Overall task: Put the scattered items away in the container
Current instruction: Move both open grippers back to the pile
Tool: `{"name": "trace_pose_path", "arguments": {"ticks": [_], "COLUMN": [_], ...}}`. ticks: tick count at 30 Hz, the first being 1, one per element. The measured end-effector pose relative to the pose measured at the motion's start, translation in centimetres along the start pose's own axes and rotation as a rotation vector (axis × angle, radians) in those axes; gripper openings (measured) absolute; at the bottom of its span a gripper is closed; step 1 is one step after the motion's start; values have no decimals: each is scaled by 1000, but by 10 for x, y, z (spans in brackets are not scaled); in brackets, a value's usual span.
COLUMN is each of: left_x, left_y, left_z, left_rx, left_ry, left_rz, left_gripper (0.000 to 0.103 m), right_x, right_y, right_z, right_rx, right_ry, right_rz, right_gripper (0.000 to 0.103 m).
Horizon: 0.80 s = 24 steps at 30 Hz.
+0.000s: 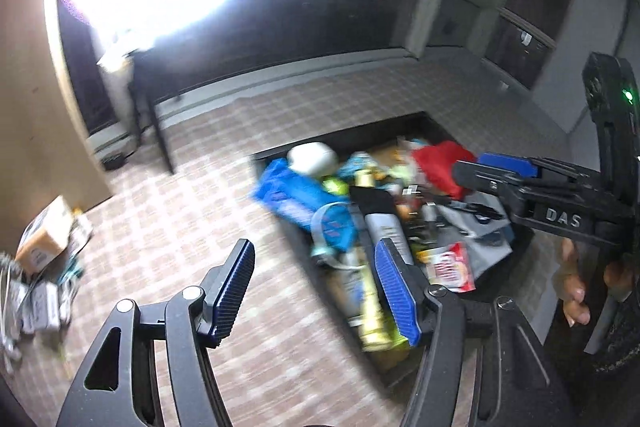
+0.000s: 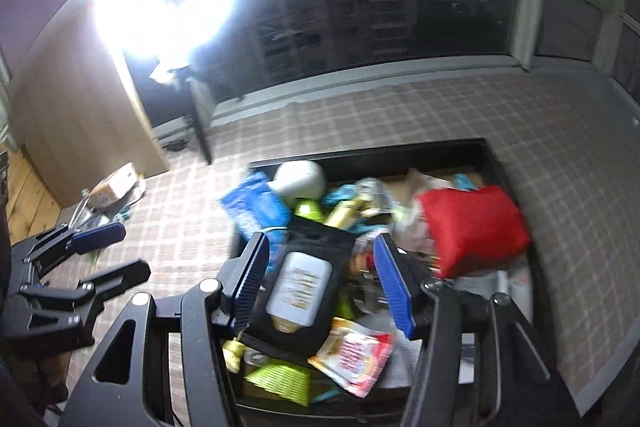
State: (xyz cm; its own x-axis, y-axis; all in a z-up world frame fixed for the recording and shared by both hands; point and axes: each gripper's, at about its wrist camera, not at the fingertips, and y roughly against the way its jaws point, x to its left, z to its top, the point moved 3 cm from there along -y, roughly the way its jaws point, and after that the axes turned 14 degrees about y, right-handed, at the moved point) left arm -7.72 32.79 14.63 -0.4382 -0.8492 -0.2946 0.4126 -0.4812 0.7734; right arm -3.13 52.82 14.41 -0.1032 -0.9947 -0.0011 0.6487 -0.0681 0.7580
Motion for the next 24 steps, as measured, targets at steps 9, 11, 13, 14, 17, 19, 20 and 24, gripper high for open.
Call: {"name": "trace_pose_path", "arguments": {"ticks": [9,11,13,14,17,19,20,24], "left_x": [129,167,202,221,275,310,328,383], "left_y": [34,44,54,59,72,79,82,91], "left_z": [-9,-17,-26,-32,-52,-66,-73,-92], "left_rx": [-71,-87,-98,-99,-102,-97,-93,-85], "left_ry": [171,225,275,306,388,431,456,551], "left_rz": [164,221,265,286,357,413,439,496], "left_gripper": [59,59,59,59,58,57,55,53], "right_x": [108,137,167,186,240,276,293,351], "right_y": [-43,-54,-65,-71,-89,-103,-111,-142], "right_z": [36,43,49,52,61,68,70,82], "right_rx": [28,41,50,55,70,94,106,161], "right_ry": [169,202,228,245,286,292,290,262], "right_rz": [154,205,257,286,350,401,433,528], "right_gripper": [54,54,54,54,54,54,54,51]}}
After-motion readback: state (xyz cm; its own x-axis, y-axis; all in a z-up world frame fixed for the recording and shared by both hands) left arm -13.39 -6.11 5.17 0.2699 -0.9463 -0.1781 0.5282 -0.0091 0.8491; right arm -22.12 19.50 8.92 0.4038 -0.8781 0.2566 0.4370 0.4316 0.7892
